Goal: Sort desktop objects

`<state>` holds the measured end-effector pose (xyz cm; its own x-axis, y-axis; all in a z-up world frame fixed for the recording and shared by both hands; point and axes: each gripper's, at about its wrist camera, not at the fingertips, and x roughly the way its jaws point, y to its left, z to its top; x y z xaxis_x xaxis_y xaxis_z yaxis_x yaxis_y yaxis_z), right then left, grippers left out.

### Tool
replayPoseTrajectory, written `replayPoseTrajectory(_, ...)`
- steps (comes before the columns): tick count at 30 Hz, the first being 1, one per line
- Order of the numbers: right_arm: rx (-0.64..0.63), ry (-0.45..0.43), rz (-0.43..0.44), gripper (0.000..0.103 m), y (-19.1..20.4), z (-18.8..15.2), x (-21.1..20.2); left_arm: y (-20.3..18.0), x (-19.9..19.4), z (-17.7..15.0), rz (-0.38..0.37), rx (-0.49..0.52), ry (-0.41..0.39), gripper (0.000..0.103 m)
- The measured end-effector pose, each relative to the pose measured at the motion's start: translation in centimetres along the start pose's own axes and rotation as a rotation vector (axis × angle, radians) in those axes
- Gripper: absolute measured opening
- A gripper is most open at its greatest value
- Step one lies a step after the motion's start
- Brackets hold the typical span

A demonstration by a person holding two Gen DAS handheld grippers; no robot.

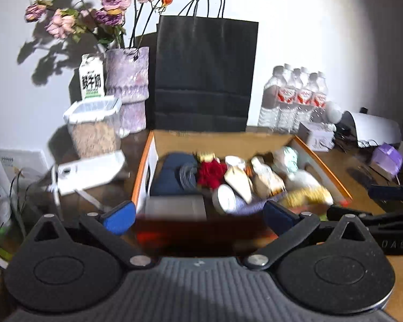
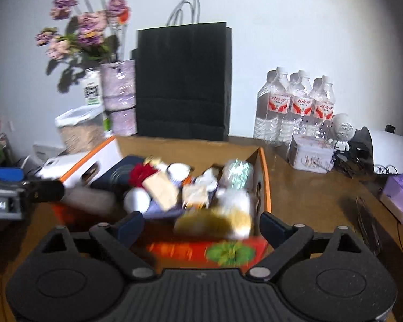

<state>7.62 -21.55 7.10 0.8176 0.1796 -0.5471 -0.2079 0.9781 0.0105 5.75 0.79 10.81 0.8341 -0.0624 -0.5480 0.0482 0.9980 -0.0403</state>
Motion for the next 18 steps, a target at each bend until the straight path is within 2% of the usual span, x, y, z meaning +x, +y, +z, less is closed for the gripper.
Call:
replayPoseTrajectory(6, -0.009, 0.015, 0.009, 0.093, 1.6, -5.9, -4.3, -0.9, -4.2, -6.4, 0.004, 0.006, -0.033, 0.103)
replayPoseTrajectory(11, 0.030, 0.011, -0.018, 0.093, 2.6, -10.0, -6.0, -1.4, -5.4, -11.3, -0.010, 0.037, -0.040, 0.103)
replayPoseTrajectory(13, 0.036, 0.012, -0.018, 0.094, 2.8, -11.0, -6.1, -1.3, -5.2, -12.5, -0.015, 0.039, -0.031, 0.103)
replayPoseTrajectory(16, 0.041, 0.028, -0.042, 0.103, 3.1, -12.1, -5.5, -0.8, -4.3, -13.0, -0.008, -0.003, -0.003, 0.103)
replayPoseTrajectory(18, 0.050, 0.045, -0.057, 0.103, 3.2, -12.5, -4.8, -0.5, -3.6, -13.0, 0.005, -0.026, 0.004, 0.103)
